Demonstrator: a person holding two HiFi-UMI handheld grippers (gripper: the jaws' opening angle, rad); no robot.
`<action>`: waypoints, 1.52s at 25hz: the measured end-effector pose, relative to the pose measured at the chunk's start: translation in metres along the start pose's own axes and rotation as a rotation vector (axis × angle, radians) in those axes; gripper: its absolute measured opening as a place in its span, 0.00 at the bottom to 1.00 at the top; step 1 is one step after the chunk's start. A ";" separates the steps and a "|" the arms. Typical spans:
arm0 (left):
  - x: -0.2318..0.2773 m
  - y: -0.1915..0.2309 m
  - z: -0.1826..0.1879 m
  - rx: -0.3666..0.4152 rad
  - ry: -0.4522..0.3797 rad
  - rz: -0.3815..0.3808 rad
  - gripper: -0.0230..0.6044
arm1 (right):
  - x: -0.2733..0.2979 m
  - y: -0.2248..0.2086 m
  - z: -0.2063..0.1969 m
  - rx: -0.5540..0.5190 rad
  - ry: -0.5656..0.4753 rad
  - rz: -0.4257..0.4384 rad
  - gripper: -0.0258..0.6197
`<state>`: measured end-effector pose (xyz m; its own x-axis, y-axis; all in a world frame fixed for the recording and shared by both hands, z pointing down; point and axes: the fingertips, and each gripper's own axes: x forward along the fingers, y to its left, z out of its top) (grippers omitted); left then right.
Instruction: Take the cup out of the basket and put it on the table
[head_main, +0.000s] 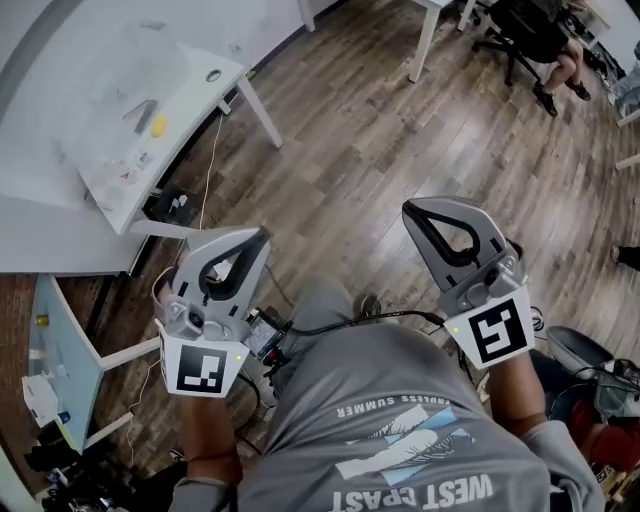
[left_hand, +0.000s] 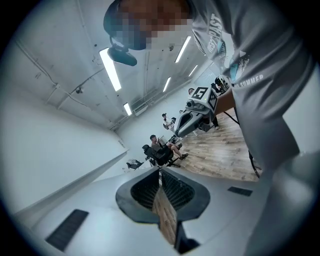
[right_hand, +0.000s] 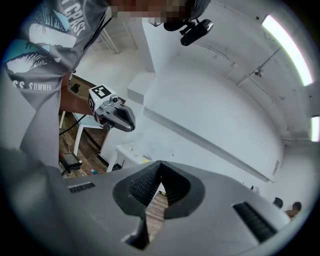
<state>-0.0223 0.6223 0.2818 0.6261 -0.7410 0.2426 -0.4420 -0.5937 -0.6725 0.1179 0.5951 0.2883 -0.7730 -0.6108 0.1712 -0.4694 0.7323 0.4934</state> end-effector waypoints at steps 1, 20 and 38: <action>0.009 0.006 -0.005 0.002 -0.010 -0.009 0.08 | 0.004 -0.006 -0.005 0.001 0.013 -0.010 0.06; 0.165 0.126 -0.094 -0.053 -0.238 -0.140 0.08 | 0.090 -0.132 -0.056 -0.018 0.229 -0.235 0.06; 0.347 0.146 -0.021 -0.084 -0.154 -0.053 0.08 | 0.049 -0.310 -0.163 -0.033 0.149 -0.131 0.06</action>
<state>0.1169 0.2716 0.2827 0.7379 -0.6553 0.1616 -0.4543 -0.6593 -0.5992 0.2953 0.2891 0.2823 -0.6338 -0.7395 0.2268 -0.5453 0.6351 0.5470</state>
